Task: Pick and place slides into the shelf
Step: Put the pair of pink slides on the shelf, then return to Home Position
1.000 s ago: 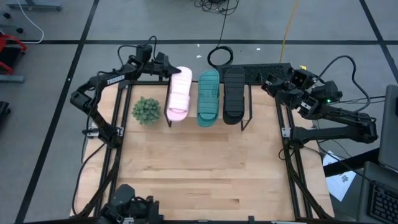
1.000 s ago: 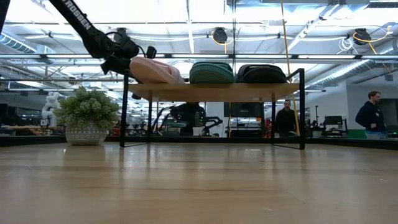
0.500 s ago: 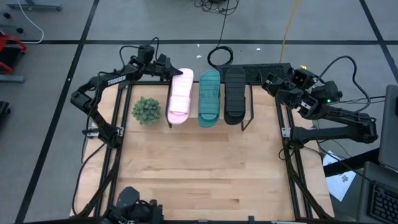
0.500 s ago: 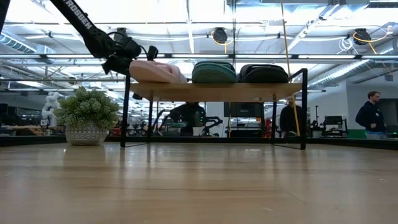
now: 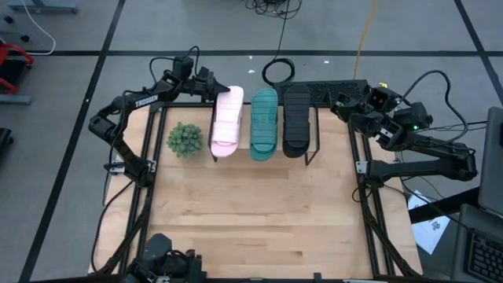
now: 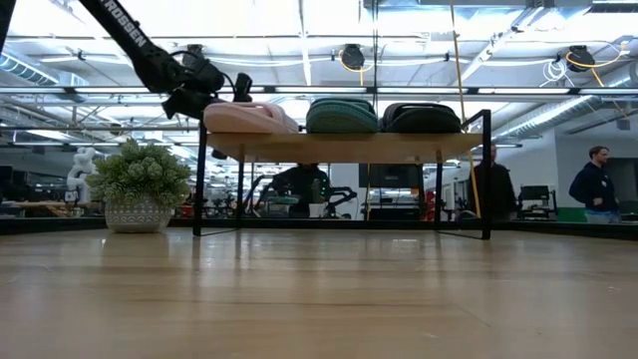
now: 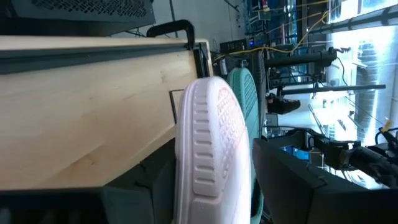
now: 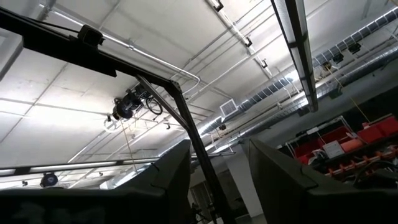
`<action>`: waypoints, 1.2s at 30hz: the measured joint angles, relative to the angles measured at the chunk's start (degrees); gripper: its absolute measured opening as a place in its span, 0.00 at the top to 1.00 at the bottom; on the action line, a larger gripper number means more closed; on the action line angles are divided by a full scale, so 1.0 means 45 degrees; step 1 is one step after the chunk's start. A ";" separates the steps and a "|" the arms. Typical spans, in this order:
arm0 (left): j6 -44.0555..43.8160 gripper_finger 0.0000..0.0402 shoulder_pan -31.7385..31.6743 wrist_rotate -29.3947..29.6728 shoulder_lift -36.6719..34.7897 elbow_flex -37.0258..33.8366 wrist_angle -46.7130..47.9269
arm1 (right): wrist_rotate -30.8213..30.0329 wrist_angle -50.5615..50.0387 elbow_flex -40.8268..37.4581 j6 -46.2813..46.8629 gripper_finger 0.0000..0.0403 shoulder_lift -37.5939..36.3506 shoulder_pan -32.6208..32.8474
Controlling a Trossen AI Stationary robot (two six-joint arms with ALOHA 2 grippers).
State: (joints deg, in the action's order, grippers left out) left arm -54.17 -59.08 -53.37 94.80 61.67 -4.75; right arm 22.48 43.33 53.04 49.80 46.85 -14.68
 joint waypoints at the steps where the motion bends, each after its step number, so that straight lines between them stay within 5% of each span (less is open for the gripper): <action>1: -0.0005 0.50 -0.0055 -0.0016 -0.0001 0.0000 0.0000 | 0.0000 0.0000 0.0000 0.0007 0.62 0.0000 0.0000; 19: 0.0206 0.48 -0.2721 -0.0523 -0.0751 0.0000 0.0083 | -0.0069 -0.0008 0.0000 -0.0187 0.62 0.0013 0.0000; 28: -0.0794 0.48 -0.2491 -0.1777 -0.4007 0.0151 -0.1485 | -0.0255 -0.0155 0.0015 -0.0122 0.62 0.0088 -0.0312; 36: -0.1084 0.48 -0.1768 -0.2049 -0.7239 0.0155 -0.1581 | 0.1049 -0.0157 0.0015 0.0118 0.62 -0.0491 -0.0747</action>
State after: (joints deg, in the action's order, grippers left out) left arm -59.05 -67.04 -62.59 62.23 62.37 -11.87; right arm 27.20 42.62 53.10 50.33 44.64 -18.04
